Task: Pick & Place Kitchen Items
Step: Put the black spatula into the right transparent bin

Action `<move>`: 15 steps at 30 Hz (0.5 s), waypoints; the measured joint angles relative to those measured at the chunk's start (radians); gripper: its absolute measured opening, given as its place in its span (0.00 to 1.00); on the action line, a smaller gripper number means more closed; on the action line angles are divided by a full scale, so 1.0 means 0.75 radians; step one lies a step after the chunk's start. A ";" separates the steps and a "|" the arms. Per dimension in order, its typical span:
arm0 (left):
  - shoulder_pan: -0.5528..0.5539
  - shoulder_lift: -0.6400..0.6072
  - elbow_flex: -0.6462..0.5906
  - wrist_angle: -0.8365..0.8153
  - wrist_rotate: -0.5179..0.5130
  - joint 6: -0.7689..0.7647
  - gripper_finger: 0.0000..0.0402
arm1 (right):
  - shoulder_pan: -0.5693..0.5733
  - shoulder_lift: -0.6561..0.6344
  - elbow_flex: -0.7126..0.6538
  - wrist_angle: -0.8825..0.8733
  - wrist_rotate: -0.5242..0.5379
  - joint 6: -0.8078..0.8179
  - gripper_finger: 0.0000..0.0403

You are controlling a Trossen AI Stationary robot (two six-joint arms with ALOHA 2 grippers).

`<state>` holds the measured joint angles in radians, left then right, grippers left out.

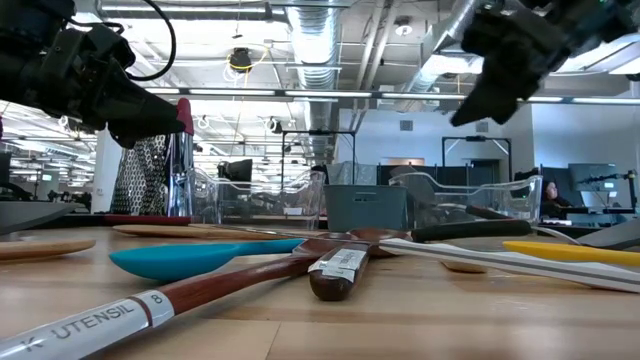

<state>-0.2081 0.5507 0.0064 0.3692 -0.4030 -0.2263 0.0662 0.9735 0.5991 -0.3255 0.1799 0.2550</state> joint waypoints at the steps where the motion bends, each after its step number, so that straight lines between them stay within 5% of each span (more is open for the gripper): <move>1: 0.000 0.000 0.000 0.000 0.000 0.000 0.44 | 0.000 -0.017 0.000 -0.040 0.000 0.000 0.00; 15: 0.000 0.000 0.000 0.011 0.000 0.000 0.44 | -0.001 -0.049 0.000 -0.475 -0.109 0.097 0.00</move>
<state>-0.2082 0.5508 0.0063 0.3775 -0.4030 -0.2260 0.0658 0.9367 0.5991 -0.6815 0.0978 0.3277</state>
